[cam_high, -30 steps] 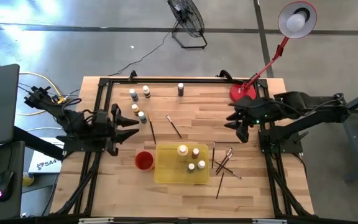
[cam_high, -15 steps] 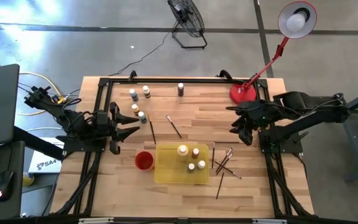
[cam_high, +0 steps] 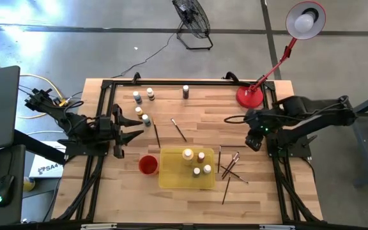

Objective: Pick & Place Paint Supplies
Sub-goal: Put the golden paintbrush into the orange cup

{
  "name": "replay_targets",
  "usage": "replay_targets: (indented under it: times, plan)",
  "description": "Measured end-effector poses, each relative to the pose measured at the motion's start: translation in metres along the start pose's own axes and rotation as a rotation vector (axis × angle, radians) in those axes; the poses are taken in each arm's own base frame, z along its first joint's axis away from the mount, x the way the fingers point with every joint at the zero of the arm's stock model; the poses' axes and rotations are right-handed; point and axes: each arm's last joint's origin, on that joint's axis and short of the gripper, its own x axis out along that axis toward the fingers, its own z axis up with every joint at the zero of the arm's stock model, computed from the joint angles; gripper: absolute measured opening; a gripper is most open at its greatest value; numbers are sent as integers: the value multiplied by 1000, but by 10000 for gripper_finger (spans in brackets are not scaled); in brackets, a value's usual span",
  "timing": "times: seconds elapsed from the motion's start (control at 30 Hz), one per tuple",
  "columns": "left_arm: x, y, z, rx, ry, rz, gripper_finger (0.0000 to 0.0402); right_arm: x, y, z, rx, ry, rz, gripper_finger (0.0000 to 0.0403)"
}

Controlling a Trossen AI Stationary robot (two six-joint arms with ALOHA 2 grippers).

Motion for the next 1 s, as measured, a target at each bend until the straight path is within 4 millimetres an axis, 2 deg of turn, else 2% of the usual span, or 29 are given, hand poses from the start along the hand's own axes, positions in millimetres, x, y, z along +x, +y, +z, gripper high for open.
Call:
replay_targets:
  times: [0.1, 0.37, 0.7, 1.0]
  plan:
    - [0, 1, 0, 3, 0, 12, 136, 3, 2, 1, -8, 16, -6, 101]
    - [0, 2, 0, 46, 4, 40, 136, 21, 5, 1, -247, 123, -50, 100]
    - [0, 2, 0, 47, 6, 42, 136, 86, -13, -21, -238, 323, -147, 93]
    - [0, 2, 0, 47, 6, 45, 136, 129, -26, -36, -324, 356, -127, 93]
